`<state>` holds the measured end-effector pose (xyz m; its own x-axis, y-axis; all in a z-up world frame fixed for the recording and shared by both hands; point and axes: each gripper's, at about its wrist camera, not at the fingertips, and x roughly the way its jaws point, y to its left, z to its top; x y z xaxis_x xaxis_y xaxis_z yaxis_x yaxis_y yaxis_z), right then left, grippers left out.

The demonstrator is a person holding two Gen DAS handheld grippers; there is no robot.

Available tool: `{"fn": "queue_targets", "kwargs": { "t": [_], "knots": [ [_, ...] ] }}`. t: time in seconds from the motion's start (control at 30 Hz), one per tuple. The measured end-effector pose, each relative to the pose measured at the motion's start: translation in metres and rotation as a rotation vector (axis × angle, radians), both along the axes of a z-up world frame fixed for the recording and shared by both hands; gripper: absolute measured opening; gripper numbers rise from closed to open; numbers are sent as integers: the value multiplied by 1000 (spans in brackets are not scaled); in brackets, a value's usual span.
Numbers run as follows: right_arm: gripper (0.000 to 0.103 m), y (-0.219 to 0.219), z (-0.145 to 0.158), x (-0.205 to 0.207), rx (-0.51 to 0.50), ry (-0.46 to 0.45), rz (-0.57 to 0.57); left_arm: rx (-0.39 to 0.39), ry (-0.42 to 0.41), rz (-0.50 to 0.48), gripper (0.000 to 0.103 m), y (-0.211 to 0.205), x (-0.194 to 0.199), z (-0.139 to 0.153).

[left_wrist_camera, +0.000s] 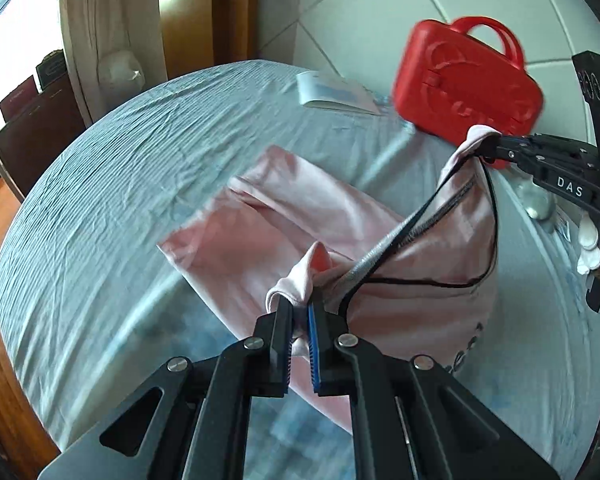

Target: Fold clothes

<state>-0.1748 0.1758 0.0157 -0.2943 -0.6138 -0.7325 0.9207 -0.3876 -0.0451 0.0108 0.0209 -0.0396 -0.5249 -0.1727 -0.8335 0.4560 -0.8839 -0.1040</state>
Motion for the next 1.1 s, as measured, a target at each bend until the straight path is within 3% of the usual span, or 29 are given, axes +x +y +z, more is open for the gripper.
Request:
{"fn": "queue_targets", "kwargs": {
  "t": [0.17,0.37,0.4,0.43,0.47,0.5,0.53,0.67,0.8,0.97,1.1],
  "knots": [
    [4,-105,-33,-24,74,-54,51,52,-48,5,6,-73,-16,-30],
    [7,-183,-81,-32,177,-131,88,137,-82,1,10,-118,-14,-54],
    [18,-190,-87,-35,196,-151,75,142,-86,-9,14,-121,-13,-54],
    [45,-193,-91,-38,213,-155,51,144,-88,-11,30,-123,-11,-52],
    [55,-194,-91,-42,222,-160,20,135,-87,-6,57,-126,-8,-49],
    [63,-190,-86,-45,205,-181,0,154,-64,-13,65,-129,-3,-44],
    [63,-186,-80,-48,188,-201,-19,172,-41,-20,70,-132,2,-39],
    [63,-148,-35,-41,108,-183,-90,89,-26,-51,70,-126,14,-19],
    [63,-77,-16,2,101,-166,-211,33,-17,-136,70,-101,16,-11],
    [59,4,-43,64,111,-281,-359,19,1,-209,70,-82,10,-9],
    [56,42,-71,104,85,-407,-483,-32,-53,-284,70,-79,-8,-24]
  ]
}}
